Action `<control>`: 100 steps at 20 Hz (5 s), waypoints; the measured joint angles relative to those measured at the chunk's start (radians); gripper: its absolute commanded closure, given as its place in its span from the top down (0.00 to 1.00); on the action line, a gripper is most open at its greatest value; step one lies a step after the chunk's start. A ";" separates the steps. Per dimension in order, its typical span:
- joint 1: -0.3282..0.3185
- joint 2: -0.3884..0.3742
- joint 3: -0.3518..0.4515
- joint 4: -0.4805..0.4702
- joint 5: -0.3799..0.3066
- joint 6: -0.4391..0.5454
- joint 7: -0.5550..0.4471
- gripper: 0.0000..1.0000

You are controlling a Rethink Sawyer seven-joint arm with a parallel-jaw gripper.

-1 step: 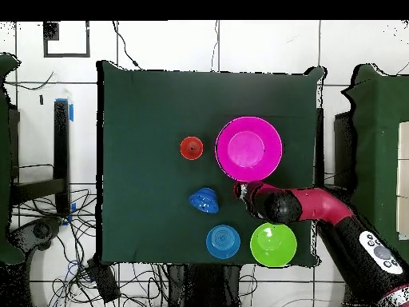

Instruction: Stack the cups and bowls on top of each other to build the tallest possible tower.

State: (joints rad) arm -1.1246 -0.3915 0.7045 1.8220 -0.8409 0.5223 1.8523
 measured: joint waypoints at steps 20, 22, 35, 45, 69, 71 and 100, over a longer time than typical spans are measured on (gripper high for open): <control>-0.001 -0.252 0.005 0.145 0.111 0.049 0.000 1.00; -0.003 -0.269 0.006 0.148 0.120 0.056 0.000 1.00; -0.021 -0.366 0.031 0.154 0.171 0.074 0.000 1.00; -0.050 -0.419 0.063 0.179 0.231 0.161 0.000 1.00; -0.041 -0.392 0.047 0.264 0.228 0.159 0.000 1.00; -0.035 -0.358 0.041 0.264 0.197 0.141 0.000 1.00; -0.050 -0.361 0.027 0.228 0.139 0.116 0.000 1.00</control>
State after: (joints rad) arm -1.1747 -0.7525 0.7312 2.0498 -0.7014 0.6379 1.8523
